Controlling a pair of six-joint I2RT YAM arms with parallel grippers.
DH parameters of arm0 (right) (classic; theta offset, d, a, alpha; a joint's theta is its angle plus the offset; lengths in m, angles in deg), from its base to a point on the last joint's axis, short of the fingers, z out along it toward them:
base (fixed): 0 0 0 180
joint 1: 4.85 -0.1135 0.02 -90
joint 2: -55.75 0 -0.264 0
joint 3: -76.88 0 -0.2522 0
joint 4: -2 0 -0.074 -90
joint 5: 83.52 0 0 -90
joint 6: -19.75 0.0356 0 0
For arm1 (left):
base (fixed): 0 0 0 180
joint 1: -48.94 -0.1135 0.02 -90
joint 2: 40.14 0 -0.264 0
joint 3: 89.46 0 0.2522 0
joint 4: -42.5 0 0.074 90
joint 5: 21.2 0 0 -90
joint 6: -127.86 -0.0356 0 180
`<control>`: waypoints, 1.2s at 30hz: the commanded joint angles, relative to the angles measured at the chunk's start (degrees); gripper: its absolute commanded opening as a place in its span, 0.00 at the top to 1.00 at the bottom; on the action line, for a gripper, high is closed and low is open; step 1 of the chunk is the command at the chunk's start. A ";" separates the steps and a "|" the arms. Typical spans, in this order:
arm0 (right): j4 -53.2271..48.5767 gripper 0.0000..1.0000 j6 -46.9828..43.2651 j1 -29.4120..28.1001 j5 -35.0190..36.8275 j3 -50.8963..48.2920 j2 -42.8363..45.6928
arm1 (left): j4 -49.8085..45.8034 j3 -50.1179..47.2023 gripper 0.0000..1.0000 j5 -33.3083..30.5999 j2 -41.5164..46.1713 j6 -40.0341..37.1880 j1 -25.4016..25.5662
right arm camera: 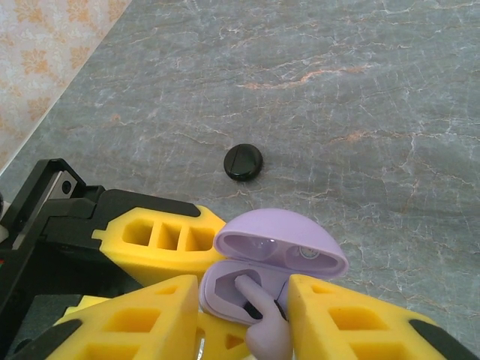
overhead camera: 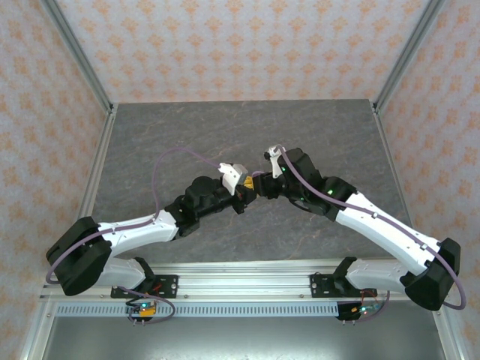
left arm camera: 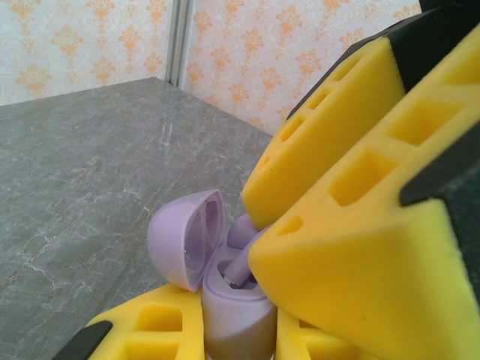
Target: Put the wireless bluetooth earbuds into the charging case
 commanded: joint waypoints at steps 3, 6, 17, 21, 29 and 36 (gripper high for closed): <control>-2.05 0.65 1.00 -0.39 2.78 1.40 0.48 | 3.48 0.77 0.94 0.51 1.80 -1.58 0.07; -2.17 0.73 1.30 -0.39 2.75 1.47 -0.39 | 3.62 0.86 0.94 0.42 1.86 -1.09 0.06; -4.14 0.84 2.82 -0.39 5.01 2.61 -4.30 | 2.43 1.32 0.94 -1.07 1.94 -0.34 0.08; -4.23 0.88 4.47 -0.39 8.92 2.67 -4.58 | 0.13 1.66 0.94 -1.62 1.89 -0.86 0.06; -4.77 0.88 6.40 0.18 9.92 1.47 -8.80 | -7.64 3.95 0.94 -1.99 -0.67 -1.07 0.06; -2.07 0.89 8.84 1.69 9.60 -2.91 -11.29 | -11.32 6.03 0.94 -2.55 -5.95 -0.16 0.06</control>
